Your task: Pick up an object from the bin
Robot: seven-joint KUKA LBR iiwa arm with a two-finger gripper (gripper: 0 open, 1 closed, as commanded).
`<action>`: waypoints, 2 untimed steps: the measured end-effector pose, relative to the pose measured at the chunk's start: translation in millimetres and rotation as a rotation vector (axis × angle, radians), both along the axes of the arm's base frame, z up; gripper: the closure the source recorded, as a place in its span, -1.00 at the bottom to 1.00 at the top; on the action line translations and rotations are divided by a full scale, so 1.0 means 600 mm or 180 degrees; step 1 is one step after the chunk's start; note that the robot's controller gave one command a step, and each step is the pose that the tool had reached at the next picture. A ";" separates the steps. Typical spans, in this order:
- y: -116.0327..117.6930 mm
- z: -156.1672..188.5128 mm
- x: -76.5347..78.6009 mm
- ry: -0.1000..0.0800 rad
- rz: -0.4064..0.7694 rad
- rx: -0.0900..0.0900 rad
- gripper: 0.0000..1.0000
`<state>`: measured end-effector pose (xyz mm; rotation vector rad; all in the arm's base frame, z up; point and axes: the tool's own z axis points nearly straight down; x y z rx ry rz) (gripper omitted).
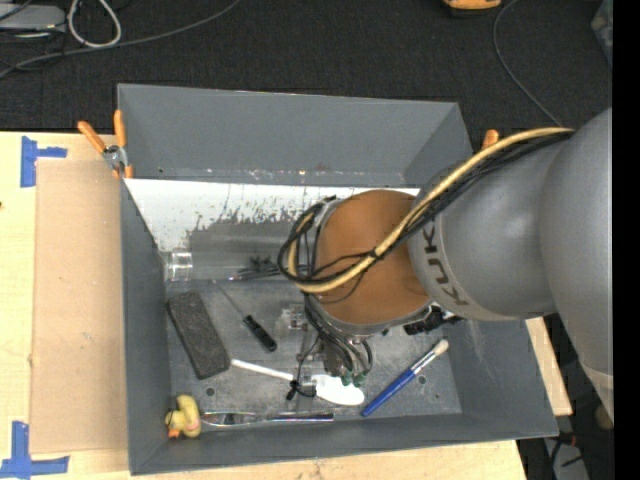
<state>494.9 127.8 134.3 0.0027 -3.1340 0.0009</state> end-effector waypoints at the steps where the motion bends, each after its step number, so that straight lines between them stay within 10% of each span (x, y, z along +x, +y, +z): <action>1: -0.001 0.003 0.003 -0.0015 -0.0013 0.0002 -1.00; 2: 0.012 -0.109 -0.031 -0.0036 0.0247 0.0010 -1.00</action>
Offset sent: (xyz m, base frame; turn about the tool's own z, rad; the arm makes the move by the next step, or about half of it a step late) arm -0.0201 0.0071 -0.0643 -0.0812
